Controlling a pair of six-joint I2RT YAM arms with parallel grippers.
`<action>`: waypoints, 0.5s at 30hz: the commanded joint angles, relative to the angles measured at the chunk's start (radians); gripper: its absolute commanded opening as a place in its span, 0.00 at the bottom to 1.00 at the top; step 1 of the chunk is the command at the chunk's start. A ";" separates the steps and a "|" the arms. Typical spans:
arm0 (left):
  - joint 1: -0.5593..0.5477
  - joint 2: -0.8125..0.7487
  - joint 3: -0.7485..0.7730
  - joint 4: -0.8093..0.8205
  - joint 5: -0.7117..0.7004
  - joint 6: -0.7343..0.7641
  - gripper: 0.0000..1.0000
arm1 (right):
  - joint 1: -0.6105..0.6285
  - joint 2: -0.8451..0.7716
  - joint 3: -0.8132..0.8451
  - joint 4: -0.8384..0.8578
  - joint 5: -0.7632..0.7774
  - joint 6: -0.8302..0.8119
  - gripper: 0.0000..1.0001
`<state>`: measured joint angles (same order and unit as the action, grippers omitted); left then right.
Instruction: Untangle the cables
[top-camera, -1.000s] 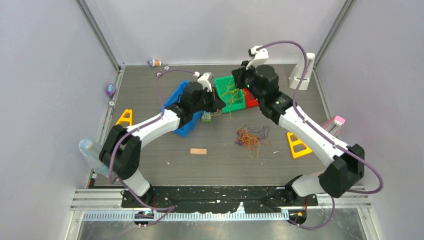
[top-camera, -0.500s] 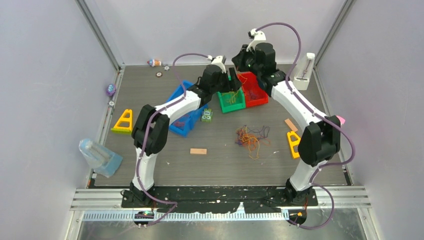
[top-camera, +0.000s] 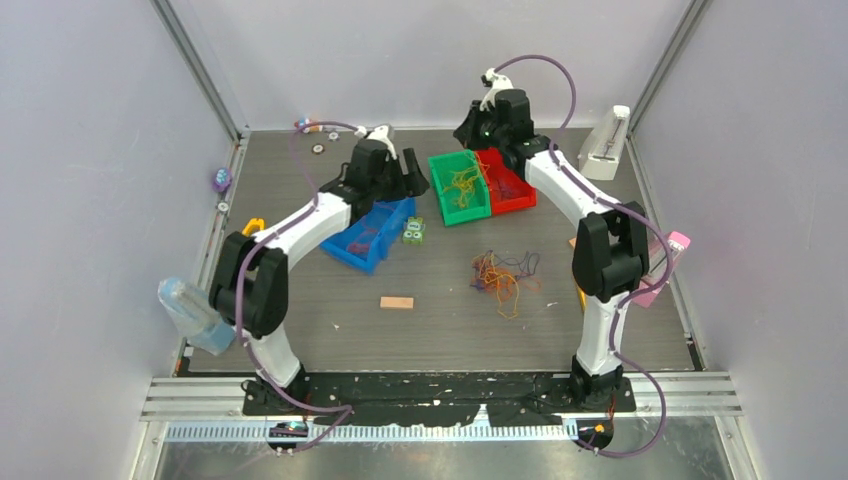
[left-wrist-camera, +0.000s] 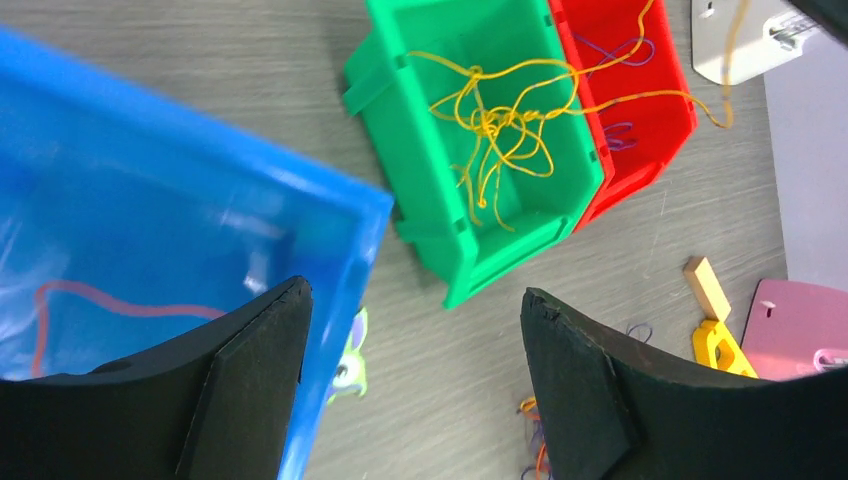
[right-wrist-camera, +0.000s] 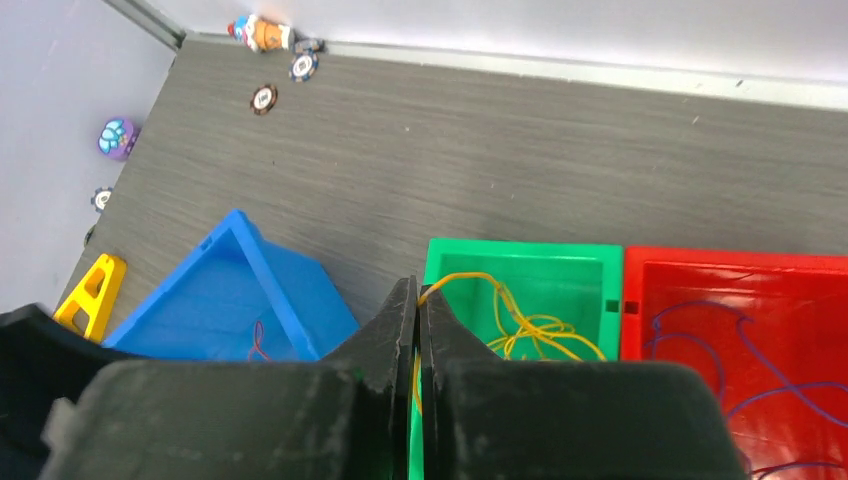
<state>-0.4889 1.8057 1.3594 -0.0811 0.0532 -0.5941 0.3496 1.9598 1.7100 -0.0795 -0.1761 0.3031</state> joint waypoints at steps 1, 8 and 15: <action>0.013 -0.180 -0.088 0.014 0.055 0.034 0.77 | 0.003 0.054 0.040 0.019 -0.069 0.065 0.05; 0.013 -0.382 -0.203 -0.051 0.041 0.112 0.75 | 0.012 0.216 0.049 -0.027 -0.122 0.152 0.06; 0.013 -0.539 -0.288 -0.115 -0.006 0.186 0.75 | 0.043 0.317 0.135 -0.196 0.032 0.151 0.05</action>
<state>-0.4759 1.3426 1.1172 -0.1482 0.0818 -0.4770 0.3714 2.2757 1.7657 -0.1917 -0.2314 0.4339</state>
